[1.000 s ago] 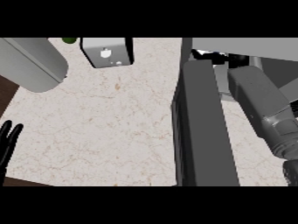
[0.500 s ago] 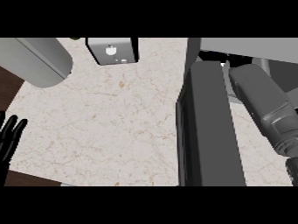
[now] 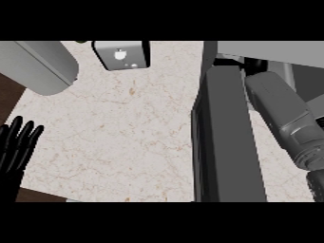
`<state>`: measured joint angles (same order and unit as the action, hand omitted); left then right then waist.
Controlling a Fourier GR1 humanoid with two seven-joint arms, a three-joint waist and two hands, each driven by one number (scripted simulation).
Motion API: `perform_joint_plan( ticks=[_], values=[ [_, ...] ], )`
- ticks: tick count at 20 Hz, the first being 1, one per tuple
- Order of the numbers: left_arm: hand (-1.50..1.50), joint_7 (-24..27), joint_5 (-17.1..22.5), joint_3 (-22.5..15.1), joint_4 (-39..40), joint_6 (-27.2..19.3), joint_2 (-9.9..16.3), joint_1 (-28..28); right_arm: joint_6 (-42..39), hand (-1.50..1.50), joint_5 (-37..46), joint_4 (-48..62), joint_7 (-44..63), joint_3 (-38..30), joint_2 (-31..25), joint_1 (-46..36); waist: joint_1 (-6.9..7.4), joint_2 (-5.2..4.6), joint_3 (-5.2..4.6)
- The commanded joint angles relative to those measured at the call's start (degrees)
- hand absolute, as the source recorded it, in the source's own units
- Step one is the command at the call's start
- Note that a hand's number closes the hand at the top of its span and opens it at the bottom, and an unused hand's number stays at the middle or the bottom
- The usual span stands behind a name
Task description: Pick up the milk, place it into the microwave and close the microwave
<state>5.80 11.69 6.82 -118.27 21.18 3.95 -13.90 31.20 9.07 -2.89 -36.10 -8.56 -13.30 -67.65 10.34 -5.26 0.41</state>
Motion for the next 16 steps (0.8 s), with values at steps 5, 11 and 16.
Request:
perform_joint_plan(
  ticks=[5,11,16],
  values=[
    [-1.50,-0.81,-2.06,-1.71,0.65,-1.27,-0.94,1.87,-5.88,-1.50,-1.99,-0.25,-0.03,-2.19,0.55,0.24,-1.04,0.52,0.00],
    [-1.50,-1.01,-3.85,-3.93,-1.10,-1.30,-1.63,0.74,-5.85,-1.50,-2.51,-0.40,-1.79,-2.97,0.29,2.80,-0.92,0.88,0.07],
    [-1.50,-0.66,-6.54,-5.98,0.33,-2.75,-3.42,1.03,-8.76,-1.50,-2.68,-0.87,-3.15,-3.25,-1.95,3.81,-2.13,0.90,0.04]
  ],
)
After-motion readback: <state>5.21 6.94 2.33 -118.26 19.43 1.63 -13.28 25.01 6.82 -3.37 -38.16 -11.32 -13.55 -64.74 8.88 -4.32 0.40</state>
